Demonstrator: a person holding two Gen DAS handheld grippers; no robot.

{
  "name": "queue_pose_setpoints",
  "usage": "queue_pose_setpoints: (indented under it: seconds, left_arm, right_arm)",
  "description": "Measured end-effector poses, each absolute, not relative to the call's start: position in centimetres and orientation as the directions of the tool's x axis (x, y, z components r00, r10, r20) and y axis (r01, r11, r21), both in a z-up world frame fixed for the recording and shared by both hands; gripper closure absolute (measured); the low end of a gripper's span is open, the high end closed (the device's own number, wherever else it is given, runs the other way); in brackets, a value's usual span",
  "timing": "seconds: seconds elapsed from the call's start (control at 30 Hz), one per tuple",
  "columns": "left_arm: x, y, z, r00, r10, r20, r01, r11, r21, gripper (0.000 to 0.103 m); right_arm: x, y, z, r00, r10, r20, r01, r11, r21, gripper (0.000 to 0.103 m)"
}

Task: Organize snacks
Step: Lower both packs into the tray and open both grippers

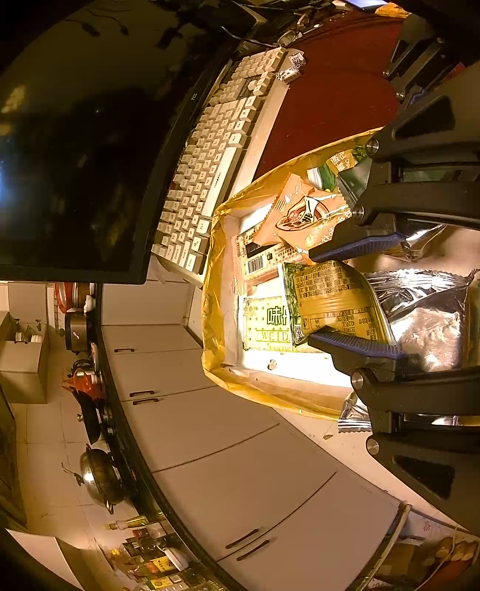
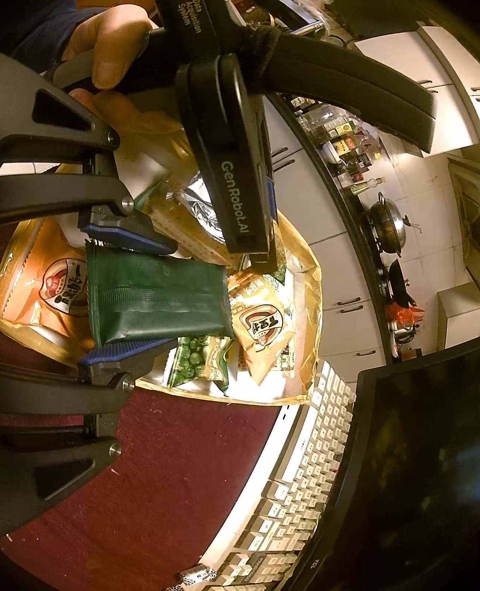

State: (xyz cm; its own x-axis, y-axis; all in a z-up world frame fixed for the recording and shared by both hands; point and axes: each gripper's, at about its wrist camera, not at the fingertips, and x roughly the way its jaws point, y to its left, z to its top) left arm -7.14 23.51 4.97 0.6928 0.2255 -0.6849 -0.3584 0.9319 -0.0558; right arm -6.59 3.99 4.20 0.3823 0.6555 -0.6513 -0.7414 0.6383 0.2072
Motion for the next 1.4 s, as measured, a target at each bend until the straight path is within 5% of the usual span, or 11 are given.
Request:
queue_pose_setpoints:
  seconds: [0.57,0.8,1.4]
  left_arm:
    - [-7.2,23.5,5.0,0.697,0.220,-0.683,-0.353,0.934,-0.060,0.060]
    - [-7.5,23.2,5.3,0.705,0.236,-0.668,-0.350,0.936,-0.039,0.046]
    - [-9.2,21.5,6.7,0.727,0.350,-0.591,-0.394,0.917,0.060,0.036]
  right_arm:
    - [-6.9,3.7,4.4,0.392,0.659,-0.642,-0.740,0.640,0.205,0.059]
    - [-7.1,3.2,4.6,0.398,0.669,-0.627,-0.739,0.639,0.213,0.056]
    - [-7.4,1.4,5.3,0.436,0.671,-0.599,-0.709,0.666,0.230,0.051]
